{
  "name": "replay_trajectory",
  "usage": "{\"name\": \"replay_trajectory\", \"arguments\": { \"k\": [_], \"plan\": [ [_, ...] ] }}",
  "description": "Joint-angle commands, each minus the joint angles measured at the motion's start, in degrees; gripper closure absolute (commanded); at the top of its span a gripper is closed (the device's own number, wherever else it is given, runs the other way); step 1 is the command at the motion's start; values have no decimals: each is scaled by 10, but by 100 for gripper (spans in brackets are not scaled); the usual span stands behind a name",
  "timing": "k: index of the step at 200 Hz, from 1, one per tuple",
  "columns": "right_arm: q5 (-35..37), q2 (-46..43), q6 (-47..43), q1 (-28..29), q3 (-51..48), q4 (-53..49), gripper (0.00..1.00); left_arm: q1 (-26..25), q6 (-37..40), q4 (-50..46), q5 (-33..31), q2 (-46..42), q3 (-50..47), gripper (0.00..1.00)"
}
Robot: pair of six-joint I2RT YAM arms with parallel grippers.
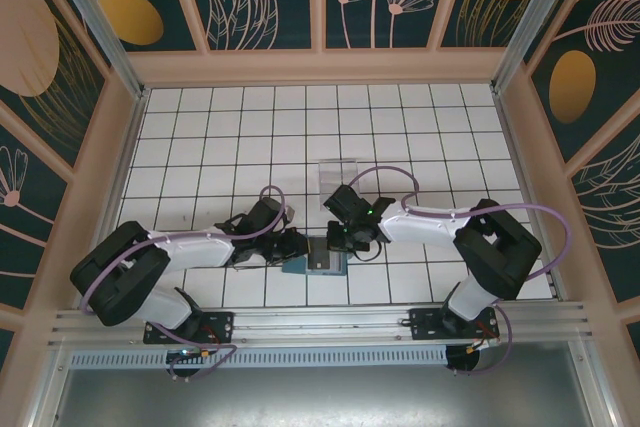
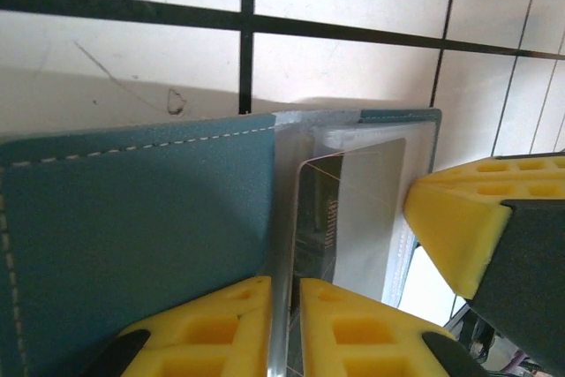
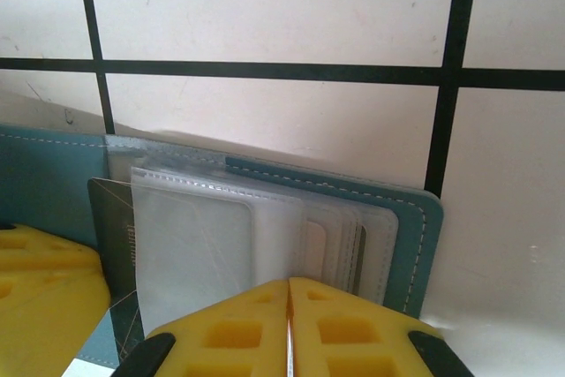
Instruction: Take the credit cards out of the card holder
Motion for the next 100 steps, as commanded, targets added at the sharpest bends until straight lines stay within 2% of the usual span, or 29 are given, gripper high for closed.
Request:
{"name": "replay_trajectory", "arguments": {
  "k": [1,48,84,100],
  "plan": [
    [20,8,-5,4,5,-25,90,1,2,11,2,-16,-2,79],
    [16,12,-6,5,7,-24,90,3,-13,78,32,8,-28,76],
    [15,13,-4,5,4,-21,90,5,-10,53,26,35,-24,75],
    [15,12,-4,5,3,-21,90,5,-15,75,35,40,-30,75]
  ]
}}
